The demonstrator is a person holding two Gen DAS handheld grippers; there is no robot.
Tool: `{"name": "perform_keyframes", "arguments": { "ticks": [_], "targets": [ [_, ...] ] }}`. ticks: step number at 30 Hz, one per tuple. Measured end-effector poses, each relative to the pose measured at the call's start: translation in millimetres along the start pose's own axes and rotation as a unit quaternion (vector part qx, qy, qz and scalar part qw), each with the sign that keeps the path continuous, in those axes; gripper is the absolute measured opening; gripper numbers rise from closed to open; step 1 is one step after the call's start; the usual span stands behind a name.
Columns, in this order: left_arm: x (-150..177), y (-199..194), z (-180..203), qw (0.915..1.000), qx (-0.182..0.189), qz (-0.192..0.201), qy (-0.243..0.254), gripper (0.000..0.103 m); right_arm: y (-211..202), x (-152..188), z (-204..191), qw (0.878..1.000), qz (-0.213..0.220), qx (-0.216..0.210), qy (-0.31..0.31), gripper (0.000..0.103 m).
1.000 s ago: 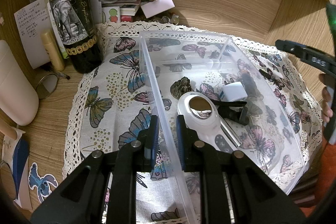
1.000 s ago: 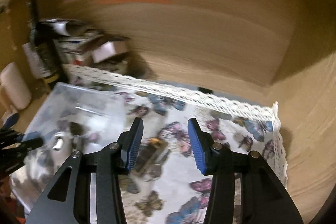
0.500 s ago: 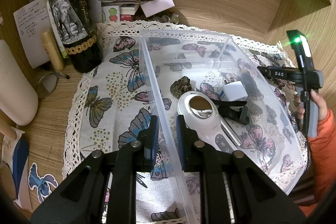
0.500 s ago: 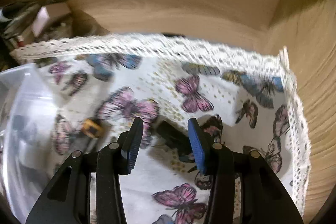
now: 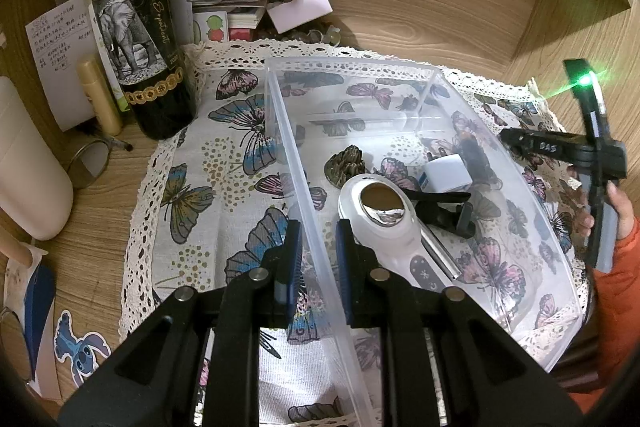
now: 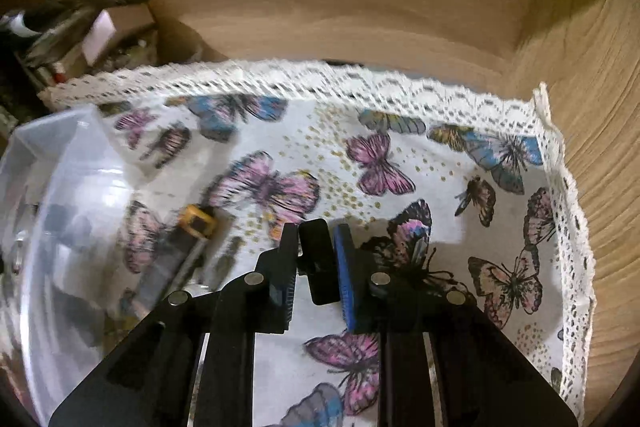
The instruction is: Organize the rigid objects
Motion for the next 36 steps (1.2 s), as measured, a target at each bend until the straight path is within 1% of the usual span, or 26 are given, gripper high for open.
{"name": "perform_keyframes", "arguments": {
  "ticks": [5, 9, 13, 18, 22, 25, 30, 36],
  "targets": [
    [0, 0, 0, 1.0, 0.0, 0.0, 0.0, 0.017, -35, -15, -15, 0.999, 0.044, -0.016, -0.018, 0.017],
    [0, 0, -1, 1.0, -0.001, 0.0, 0.001, 0.017, -63, -30, -31, 0.996, 0.079, -0.037, -0.036, 0.017],
    [0, 0, -1, 1.0, -0.001, 0.0, 0.001, 0.017, -71, -44, -52, 0.991, 0.106, -0.055, -0.06, 0.017],
    [0, 0, -1, 1.0, -0.001, 0.0, 0.001, 0.017, -86, -47, -80, 0.985, 0.128, -0.084, -0.084, 0.017],
    [0, 0, -1, 1.0, -0.001, 0.0, 0.001, 0.017, -89, -43, -101, 0.98, 0.133, -0.106, -0.101, 0.017],
    [0, 0, -1, 1.0, -0.001, 0.0, 0.001, 0.017, -86, -38, -115, 0.978, 0.128, -0.124, -0.11, 0.017],
    [0, 0, -1, 1.0, -0.001, 0.001, 0.001, 0.017, -75, -26, -137, 0.976, 0.104, -0.145, -0.128, 0.017],
    [0, 0, 0, 1.0, -0.002, 0.001, 0.001, 0.016, -60, -11, -155, 0.974, 0.07, -0.157, -0.149, 0.017]
  ]
}}
Point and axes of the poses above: each gripper's, at about its wrist camera, not at the fingertips, and y roughly the way its jaws point, z to its right, x to its underside, the point moved 5 cm from there along y, roughly the way its jaws point, and after that the axes turned 11 degrees about z, right-handed, at the moved point
